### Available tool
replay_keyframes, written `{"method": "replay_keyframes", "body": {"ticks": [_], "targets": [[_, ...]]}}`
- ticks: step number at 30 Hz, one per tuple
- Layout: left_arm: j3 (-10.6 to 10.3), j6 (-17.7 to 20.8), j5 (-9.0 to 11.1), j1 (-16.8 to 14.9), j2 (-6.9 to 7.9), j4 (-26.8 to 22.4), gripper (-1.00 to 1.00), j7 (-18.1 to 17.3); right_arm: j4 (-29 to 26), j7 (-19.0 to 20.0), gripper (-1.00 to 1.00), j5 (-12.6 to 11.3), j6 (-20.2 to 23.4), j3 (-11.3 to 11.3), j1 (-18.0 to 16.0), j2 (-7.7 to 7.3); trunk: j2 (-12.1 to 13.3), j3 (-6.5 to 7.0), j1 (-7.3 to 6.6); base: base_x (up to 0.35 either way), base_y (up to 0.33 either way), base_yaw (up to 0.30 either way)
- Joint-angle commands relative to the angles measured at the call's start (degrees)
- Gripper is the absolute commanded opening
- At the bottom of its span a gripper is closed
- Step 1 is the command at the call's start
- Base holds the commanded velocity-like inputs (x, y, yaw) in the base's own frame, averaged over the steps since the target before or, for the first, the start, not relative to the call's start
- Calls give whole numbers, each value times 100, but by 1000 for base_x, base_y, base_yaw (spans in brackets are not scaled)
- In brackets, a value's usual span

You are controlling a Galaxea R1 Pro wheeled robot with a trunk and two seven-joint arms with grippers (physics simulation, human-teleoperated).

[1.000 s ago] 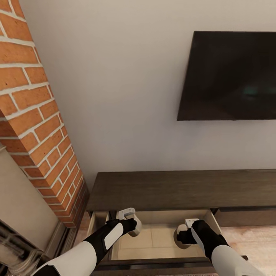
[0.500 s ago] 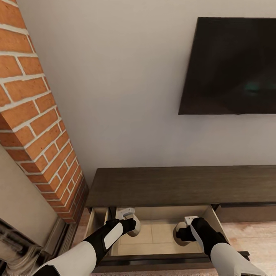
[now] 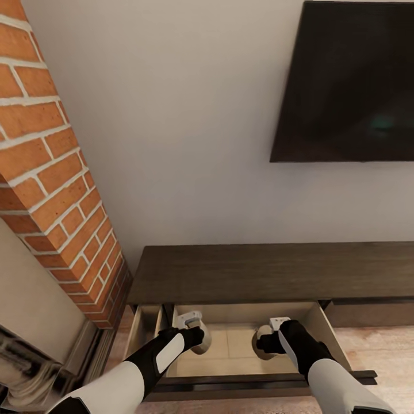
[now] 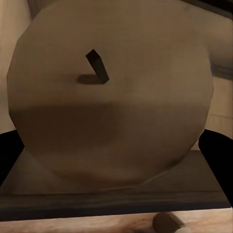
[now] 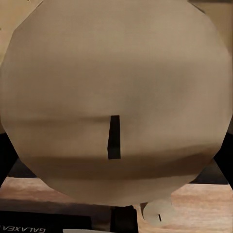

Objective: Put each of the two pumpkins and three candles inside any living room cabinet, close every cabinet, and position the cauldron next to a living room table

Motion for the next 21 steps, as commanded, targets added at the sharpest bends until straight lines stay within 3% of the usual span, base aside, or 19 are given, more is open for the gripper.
{"method": "replay_keyframes", "body": {"ticks": [1,7,14,21], "targets": [[4,0,-6,-2,-5,-5,-100,-2,-64,-4,-100,11,0,0,-20,14,-42,-28,22,0,0,0],[3,0,-13,-9,-6,-7,-100,83,-156,-5,-100,11,5,0,-42,12,-282,-191,154,0,0,0],[3,0,-13,-10,-6,-129,-100,842,-252,-5,-100,-26,4,-8,-45,8,-563,-381,308,0,0,0],[2,0,-7,-10,-9,-307,-100,1073,-648,3,-100,-46,9,-22,-45,8,-844,-571,462,0,0,0]]}}
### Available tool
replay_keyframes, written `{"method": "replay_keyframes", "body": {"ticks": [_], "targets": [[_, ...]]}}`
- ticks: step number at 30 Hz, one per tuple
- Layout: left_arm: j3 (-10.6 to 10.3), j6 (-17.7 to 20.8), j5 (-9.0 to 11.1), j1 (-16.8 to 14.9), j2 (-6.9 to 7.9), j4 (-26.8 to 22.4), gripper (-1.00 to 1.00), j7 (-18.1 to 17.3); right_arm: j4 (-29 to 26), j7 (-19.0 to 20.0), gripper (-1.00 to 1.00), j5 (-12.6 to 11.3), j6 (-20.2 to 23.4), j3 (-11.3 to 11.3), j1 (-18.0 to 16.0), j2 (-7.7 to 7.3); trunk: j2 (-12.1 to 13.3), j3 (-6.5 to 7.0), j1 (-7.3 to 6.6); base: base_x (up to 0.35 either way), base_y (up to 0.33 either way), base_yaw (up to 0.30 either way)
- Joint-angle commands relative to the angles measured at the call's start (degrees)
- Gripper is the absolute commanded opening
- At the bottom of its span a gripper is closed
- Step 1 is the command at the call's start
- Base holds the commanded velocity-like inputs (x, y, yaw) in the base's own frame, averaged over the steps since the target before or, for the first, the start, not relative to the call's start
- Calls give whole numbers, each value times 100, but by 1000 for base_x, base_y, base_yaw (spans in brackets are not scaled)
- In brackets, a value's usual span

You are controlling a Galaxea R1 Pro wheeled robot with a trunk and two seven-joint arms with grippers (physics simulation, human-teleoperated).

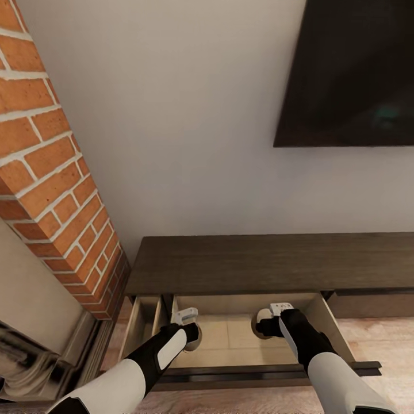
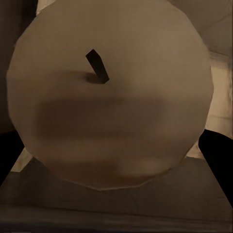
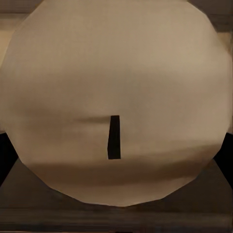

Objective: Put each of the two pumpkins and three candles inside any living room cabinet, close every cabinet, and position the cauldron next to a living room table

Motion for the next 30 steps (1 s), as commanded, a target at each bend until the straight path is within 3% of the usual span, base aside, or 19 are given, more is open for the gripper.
{"method": "replay_keyframes", "body": {"ticks": [1,12,14,16,19,30], "targets": [[3,4,2,1,0,-50,-100,5,-33,-1,-100,2,2,2,1,4,-42,-29,23,0,0,0],[13,-3,-1,1,8,-184,-100,16,-227,16,-100,-1,199,10,1,80,-483,-296,264,0,0,0],[20,-4,-6,1,12,-172,-100,16,-196,8,-100,1,192,13,1,156,-563,-333,308,0,0,0],[22,-4,-13,1,19,-154,-100,16,-185,-10,-100,19,193,17,1,322,-643,-369,352,0,0,0],[22,-4,-14,1,21,-144,-100,16,-173,-23,-100,1,189,18,1,409,-763,-435,418,0,0,0],[21,-4,-6,1,22,-204,-100,18,-175,-26,-100,-20,204,14,1,421,-1205,-729,660,0,0,0]]}}
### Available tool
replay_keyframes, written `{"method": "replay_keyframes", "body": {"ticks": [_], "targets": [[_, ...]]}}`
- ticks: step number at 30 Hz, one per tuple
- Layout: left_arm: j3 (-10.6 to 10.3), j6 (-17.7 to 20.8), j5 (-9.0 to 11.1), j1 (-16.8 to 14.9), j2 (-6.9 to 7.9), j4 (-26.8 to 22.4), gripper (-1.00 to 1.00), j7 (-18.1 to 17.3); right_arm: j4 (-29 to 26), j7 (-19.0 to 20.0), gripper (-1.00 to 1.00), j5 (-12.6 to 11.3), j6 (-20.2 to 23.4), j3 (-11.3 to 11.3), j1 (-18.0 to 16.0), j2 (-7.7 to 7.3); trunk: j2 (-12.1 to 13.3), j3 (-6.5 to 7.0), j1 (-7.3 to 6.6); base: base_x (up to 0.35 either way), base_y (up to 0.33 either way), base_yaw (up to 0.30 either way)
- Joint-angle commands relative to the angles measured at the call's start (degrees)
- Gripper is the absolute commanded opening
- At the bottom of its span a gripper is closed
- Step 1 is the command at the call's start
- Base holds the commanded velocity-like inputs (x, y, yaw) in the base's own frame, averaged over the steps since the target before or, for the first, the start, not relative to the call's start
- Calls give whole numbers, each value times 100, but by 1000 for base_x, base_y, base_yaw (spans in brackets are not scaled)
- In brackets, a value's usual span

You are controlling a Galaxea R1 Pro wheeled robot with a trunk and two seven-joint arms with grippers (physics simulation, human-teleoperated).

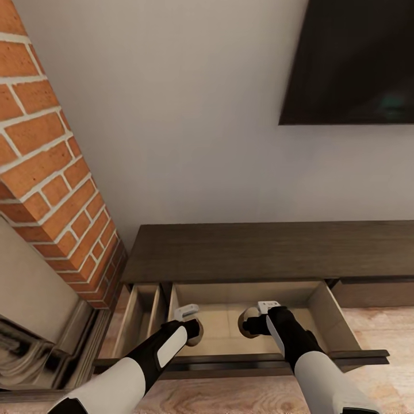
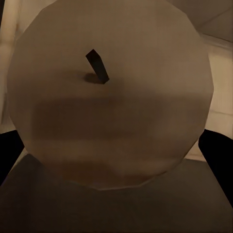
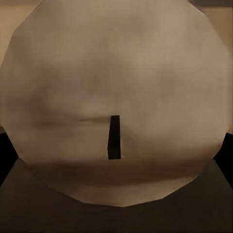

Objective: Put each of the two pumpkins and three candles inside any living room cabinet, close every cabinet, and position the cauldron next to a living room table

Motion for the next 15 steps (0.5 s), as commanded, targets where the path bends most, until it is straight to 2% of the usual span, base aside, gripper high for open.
{"method": "replay_keyframes", "body": {"ticks": [1,6,9,11,14,15], "targets": [[0,-1,-7,-1,0,-4,-100,-6,-1,-2,-100,6,0,0,-1,1,-42,-28,22,0,0,0],[14,9,-16,-23,0,-188,-100,48,-11,-7,-100,27,53,8,-1,4,-242,-163,132,0,0,0],[72,27,-19,-77,6,-293,-100,409,-22,-53,-100,48,227,9,-44,35,-363,-244,198,0,0,0],[101,32,-16,-214,8,-358,-100,725,-8,-179,-100,25,332,9,-215,78,-443,-299,242,0,0,0],[113,34,-19,-370,8,-379,-100,827,6,-353,-100,5,368,9,-437,110,-563,-381,308,0,0,0],[120,24,-24,-642,2,-349,-100,859,446,-631,-100,-17,383,4,-816,136,-603,-408,330,0,0,0]]}}
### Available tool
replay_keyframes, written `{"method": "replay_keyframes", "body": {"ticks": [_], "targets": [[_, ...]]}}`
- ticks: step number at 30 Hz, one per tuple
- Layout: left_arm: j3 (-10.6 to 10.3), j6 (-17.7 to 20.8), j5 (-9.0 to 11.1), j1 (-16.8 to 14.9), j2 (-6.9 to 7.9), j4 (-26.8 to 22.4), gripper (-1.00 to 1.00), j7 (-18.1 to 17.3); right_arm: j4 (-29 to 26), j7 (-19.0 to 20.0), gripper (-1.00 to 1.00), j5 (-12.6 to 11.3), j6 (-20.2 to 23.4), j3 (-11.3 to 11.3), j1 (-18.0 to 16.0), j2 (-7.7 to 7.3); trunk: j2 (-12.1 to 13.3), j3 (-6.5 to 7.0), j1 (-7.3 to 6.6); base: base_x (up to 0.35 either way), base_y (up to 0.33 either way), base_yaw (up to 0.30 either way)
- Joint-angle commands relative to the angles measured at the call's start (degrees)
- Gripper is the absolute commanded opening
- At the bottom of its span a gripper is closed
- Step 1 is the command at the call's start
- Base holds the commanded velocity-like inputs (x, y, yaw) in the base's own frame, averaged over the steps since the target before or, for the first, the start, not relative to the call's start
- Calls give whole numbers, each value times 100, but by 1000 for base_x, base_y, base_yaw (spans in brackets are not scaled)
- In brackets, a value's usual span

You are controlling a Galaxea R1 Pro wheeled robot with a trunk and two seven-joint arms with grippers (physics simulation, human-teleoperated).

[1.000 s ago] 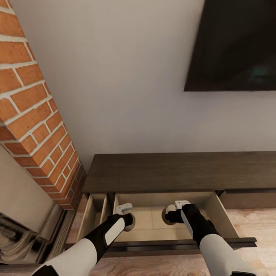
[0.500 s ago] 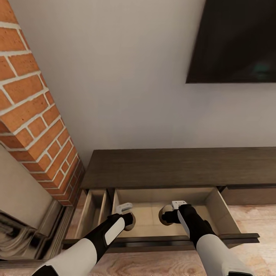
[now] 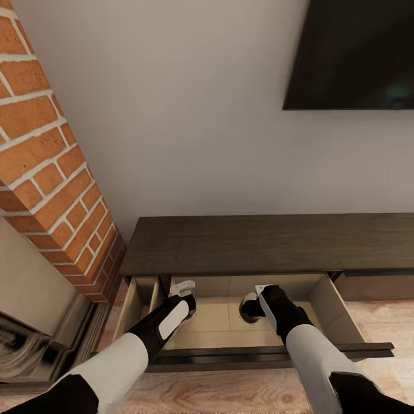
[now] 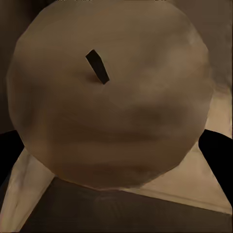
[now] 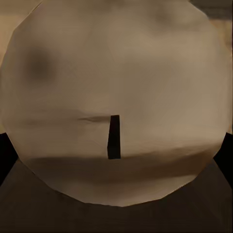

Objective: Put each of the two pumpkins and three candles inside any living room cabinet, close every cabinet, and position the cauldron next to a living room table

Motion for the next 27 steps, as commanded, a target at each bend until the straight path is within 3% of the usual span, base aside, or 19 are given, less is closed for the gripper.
{"method": "replay_keyframes", "body": {"ticks": [1,3,6,13,19,27], "targets": [[-1,-5,-62,-89,-2,-27,-100,-2,207,-159,-100,-3,-21,-2,-143,17,-43,-27,21,0,0,0],[1,-9,-52,-116,-3,8,-100,-1,527,-454,-100,-13,-64,-23,-318,26,-123,-82,65,0,0,0],[1,-9,-41,-121,-5,1,-100,-7,592,-516,-100,-20,-66,-28,-349,35,-243,-164,131,0,0,0],[-4,-12,-3,-265,-47,-8,-100,-42,609,-535,-100,-26,-63,-32,-356,29,-524,-355,285,0,0,0],[-30,6,217,-270,-62,1,-100,-79,608,-527,-100,-23,-56,-37,-357,20,-765,-519,417,0,0,0],[-34,20,249,-270,-60,11,-100,-201,583,-488,-100,-13,-64,-37,-357,10,-1085,-738,592,0,0,0]]}}
